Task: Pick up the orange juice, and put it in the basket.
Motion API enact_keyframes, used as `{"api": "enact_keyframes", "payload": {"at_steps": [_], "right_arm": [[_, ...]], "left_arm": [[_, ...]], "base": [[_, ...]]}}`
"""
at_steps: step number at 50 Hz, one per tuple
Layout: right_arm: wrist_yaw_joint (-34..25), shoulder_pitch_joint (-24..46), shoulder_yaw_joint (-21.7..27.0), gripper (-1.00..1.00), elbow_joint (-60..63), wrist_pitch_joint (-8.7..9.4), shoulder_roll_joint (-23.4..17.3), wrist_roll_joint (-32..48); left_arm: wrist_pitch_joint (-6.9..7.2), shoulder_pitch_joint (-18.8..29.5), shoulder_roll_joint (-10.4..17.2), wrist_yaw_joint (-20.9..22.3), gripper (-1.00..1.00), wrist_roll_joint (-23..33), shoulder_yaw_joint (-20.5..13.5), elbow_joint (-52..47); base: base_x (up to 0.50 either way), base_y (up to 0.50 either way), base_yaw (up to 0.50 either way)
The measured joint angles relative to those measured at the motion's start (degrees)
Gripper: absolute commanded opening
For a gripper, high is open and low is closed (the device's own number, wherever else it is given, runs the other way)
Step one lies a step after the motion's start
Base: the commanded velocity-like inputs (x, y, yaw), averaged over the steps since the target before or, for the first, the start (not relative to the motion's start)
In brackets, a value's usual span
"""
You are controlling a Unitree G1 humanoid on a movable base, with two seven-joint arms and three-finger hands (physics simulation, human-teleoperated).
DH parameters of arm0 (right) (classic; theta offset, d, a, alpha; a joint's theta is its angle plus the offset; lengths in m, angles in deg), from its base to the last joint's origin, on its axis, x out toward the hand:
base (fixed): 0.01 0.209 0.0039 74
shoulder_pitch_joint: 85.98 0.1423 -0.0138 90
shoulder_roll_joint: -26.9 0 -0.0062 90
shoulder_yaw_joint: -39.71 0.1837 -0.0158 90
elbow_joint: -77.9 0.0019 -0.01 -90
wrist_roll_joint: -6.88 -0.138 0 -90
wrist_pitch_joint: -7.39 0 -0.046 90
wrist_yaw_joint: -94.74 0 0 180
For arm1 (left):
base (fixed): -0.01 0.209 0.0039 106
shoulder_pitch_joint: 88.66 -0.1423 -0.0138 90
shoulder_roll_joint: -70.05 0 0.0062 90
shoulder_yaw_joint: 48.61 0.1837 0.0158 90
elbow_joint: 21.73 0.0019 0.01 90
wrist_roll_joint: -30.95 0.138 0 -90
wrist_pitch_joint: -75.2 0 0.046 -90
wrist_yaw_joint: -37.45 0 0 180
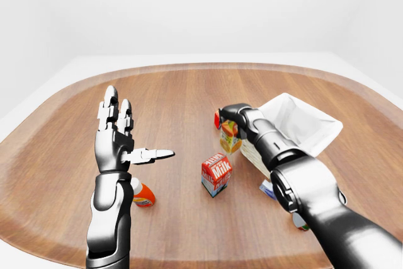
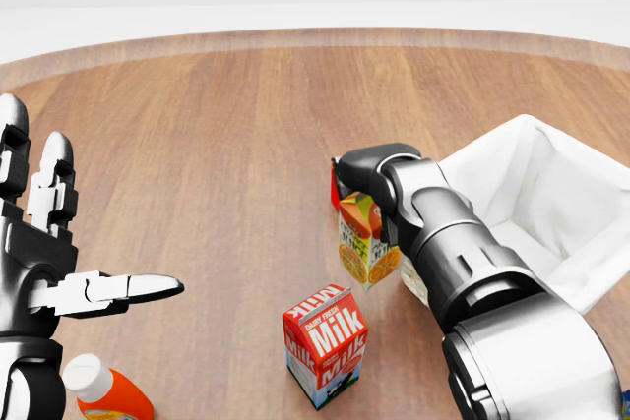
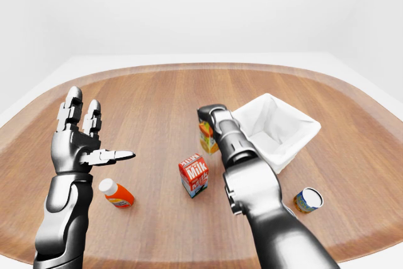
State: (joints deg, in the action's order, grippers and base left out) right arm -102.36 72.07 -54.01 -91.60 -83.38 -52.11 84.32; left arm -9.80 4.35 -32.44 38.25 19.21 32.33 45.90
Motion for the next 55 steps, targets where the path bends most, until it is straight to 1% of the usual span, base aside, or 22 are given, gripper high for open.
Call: {"api": "enact_keyframes", "payload": {"at_steps": [38, 55], "right_arm": [[-1.5, 3.4, -0.3, -1.0, 0.5, -0.35, -0.6, -1.7], [-2.6, 5.1, -0.4, -1.0, 0.9, -0.21, -1.2, -2.4]], "left_arm": [[0.0, 0.0, 0.1, 0.0, 1.0, -0.5, -0.2, -0.6], [0.0, -0.1, 0.0, 0.0, 1.0, -0.5, -0.2, -0.9]], "base": [[0.0, 0.0, 0.0], [0.0, 0.0, 0.0]]}}
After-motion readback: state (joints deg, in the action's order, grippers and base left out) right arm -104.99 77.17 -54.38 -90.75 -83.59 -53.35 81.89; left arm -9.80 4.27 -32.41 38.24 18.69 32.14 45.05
